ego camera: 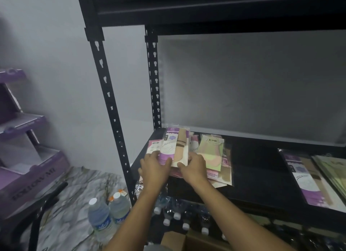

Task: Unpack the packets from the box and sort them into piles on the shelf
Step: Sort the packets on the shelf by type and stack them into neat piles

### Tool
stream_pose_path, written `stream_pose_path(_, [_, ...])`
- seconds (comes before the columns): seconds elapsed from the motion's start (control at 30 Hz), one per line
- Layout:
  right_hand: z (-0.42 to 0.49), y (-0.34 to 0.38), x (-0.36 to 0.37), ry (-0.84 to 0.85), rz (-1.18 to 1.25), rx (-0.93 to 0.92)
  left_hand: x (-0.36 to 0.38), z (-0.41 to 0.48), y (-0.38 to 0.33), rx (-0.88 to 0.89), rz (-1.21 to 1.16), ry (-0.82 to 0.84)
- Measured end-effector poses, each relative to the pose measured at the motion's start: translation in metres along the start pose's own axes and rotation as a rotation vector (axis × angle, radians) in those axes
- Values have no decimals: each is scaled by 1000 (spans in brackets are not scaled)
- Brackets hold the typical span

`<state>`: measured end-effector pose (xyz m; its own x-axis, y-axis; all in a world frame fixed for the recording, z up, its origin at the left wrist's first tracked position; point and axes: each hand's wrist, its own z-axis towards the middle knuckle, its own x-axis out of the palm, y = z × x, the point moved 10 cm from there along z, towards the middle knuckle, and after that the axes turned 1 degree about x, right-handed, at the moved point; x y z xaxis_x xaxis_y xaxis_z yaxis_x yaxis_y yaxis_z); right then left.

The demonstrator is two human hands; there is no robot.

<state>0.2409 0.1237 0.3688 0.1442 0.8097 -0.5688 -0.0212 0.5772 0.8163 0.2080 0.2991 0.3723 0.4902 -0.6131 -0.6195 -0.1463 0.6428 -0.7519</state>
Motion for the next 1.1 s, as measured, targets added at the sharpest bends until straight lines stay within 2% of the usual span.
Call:
stream_pose_path(0.13, [-6, -1, -34, -91, 171, -39, 5, -9, -22, 52, -153, -4])
stream_pose_path(0.37, [-13, -32, -99, -195, 196, -28, 36, -39, -73, 187, -375, 71])
stream_pose_path(0.63, [-25, -85, -165, -274, 183, 8, 83, -75, -112, 166, -531, 239])
stream_pose_path(1.1, [-45, -180, -279, -436, 109, 144, 186, -151, -195, 268, -421, 482])
